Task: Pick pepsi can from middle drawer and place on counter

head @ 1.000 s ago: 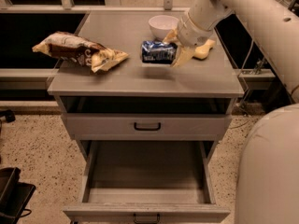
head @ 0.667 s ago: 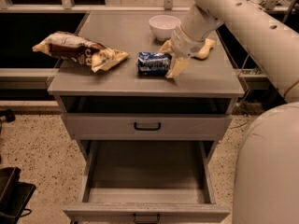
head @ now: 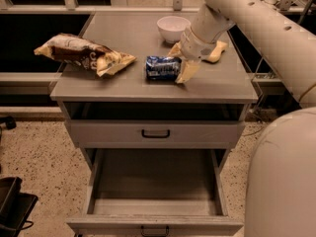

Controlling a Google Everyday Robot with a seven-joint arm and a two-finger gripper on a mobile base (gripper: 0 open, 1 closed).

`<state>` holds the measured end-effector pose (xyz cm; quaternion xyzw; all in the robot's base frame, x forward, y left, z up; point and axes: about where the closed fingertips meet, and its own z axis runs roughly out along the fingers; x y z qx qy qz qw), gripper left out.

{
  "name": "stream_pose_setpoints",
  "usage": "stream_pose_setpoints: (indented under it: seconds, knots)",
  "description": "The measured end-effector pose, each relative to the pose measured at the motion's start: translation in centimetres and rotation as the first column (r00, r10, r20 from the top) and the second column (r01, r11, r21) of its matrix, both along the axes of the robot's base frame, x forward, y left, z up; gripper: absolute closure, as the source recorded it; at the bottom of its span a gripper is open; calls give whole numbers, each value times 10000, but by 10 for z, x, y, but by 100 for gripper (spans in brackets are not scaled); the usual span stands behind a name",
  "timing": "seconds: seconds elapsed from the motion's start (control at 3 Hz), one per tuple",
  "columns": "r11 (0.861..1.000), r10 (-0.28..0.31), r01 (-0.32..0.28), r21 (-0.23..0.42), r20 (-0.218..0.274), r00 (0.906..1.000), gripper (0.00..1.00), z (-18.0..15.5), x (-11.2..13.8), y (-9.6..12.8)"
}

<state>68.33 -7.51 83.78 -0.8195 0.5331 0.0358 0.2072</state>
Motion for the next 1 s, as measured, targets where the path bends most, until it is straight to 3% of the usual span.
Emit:
stream_pose_setpoints:
  seconds: [0.67, 1.0]
  knots:
    - [10000, 0, 0, 0, -1, 10000, 0, 0, 0, 0]
    - [10000, 1, -1, 0, -1, 10000, 0, 0, 0, 0]
